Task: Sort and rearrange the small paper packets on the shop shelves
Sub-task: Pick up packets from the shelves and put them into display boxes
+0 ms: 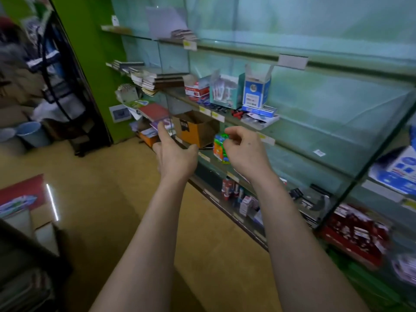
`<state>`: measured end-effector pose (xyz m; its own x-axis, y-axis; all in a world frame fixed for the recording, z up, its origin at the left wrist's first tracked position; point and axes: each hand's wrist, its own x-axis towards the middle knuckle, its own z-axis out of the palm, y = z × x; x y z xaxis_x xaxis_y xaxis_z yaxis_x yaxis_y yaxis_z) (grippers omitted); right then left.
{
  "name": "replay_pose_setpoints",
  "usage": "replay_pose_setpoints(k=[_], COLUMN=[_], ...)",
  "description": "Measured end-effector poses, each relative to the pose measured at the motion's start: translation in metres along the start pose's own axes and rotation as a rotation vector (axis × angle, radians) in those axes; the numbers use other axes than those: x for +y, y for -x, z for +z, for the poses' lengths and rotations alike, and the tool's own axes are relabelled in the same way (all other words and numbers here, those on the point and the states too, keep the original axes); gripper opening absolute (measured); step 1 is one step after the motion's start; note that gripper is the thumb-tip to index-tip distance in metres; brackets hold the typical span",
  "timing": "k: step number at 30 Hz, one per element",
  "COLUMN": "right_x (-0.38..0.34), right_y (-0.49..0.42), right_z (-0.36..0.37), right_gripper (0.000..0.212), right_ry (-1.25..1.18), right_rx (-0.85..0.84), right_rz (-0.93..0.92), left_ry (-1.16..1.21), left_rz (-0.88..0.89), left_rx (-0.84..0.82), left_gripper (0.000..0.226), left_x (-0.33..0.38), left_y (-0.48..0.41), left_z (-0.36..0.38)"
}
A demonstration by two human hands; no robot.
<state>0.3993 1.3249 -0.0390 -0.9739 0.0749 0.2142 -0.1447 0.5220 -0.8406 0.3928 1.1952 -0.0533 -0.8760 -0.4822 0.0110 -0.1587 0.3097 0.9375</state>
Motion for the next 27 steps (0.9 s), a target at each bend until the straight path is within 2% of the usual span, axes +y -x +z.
replay_pose_setpoints(k=[11, 18, 27], right_x=[-0.045, -0.043, -0.04], right_y=[-0.062, -0.119, -0.239], right_z=[0.103, 0.136, 0.176], right_gripper=[0.034, 0.036, 0.039], right_ry=[0.046, 0.083, 0.193], right_rx=[-0.1, -0.139, -0.152], right_rz=[-0.047, -0.047, -0.127], left_ry=[-0.041, -0.045, -0.105], left_rz=[-0.042, -0.067, -0.03], left_rx=[0.064, 0.072, 0.102], left_gripper=[0.095, 0.095, 0.097], left_x=[-0.033, -0.039, -0.023], left_y=[-0.108, -0.17, -0.288], left_z=[-0.057, -0.046, -0.007])
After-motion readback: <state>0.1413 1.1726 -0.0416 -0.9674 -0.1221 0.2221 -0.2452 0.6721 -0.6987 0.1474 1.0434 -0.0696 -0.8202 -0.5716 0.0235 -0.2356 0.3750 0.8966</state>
